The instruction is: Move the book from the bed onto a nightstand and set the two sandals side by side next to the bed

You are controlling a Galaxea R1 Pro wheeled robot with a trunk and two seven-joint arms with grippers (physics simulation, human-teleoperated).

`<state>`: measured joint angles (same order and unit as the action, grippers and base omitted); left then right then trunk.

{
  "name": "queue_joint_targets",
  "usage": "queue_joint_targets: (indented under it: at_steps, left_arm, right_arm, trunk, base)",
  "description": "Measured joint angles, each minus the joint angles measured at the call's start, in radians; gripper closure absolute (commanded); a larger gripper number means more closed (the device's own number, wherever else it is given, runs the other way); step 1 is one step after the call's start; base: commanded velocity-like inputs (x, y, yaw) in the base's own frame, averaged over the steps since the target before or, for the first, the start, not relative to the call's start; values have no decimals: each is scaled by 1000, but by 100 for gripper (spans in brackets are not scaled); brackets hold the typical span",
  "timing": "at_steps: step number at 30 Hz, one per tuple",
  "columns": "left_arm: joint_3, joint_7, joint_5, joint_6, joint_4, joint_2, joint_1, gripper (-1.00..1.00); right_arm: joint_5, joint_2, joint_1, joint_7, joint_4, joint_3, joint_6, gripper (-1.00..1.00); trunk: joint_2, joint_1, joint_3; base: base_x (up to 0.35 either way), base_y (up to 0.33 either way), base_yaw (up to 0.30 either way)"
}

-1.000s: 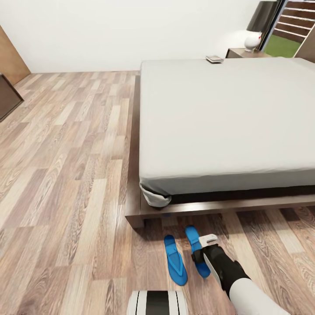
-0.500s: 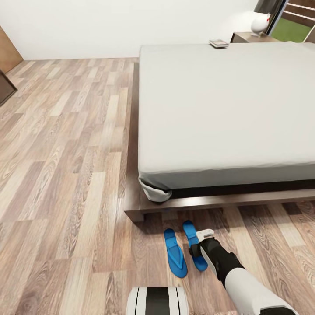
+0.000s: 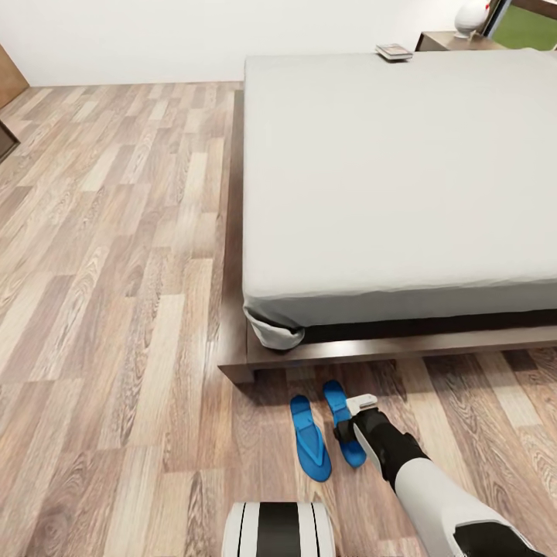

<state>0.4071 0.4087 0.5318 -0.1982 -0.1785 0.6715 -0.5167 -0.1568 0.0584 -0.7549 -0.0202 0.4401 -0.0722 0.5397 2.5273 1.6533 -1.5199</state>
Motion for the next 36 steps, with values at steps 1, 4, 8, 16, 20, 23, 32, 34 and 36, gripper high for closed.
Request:
queue_joint_targets:
  at_steps: [1, 4, 8, 16, 20, 23, 32, 34, 36]
  left_arm:
    - [0, 0, 0, 0, 0, 0, 0, -100]
    - [0, 0, 0, 0, 0, 1, 0, -100]
    - [0, 0, 0, 0, 1, 1, 0, -100]
    - [0, 0, 0, 0, 0, 1, 0, -100]
    - [0, 0, 0, 0, 0, 1, 0, -100]
    - [0, 0, 0, 0, 0, 1, 0, -100]
    - [0, 0, 0, 0, 1, 1, 0, -100]
    - [0, 0, 0, 0, 1, 1, 0, -100]
    - [0, 0, 0, 0, 1, 1, 0, -100]
  right_arm:
    - [0, 0, -1, 0, 0, 0, 0, 100]
    - [1, 0, -3, 0, -1, 0, 0, 100]
    - [0, 1, -8, 0, -1, -1, 1, 100]
    - [0, 3, -16, 0, -2, -1, 1, 100]
    - [0, 5, -18, 0, -2, -1, 1, 100]
    - [0, 7, -22, 0, -1, -1, 2, 100]
    - [0, 13, -38, 0, -2, -1, 1, 100]
    - [0, 14, -41, -1, -3, -1, 2, 100]
    - [-1, 16, -48, 0, -7, -1, 1, 100]
  trunk:
    - [0, 0, 0]
    - [1, 1, -11]
    - [1, 3, -23]
    - [3, 5, -46]
    - [3, 5, -46]
    - [3, 6, -54]
    - [4, 9, -73]
    - [4, 9, -74]
    - [4, 9, -74]
  base:
    - [0, 0, 0]
    - [0, 0, 0]
    - [0, 0, 0]
    - [0, 0, 0]
    - [0, 0, 0]
    - [0, 0, 0]
    - [0, 0, 0]
    - [0, 0, 0]
    - [0, 0, 0]
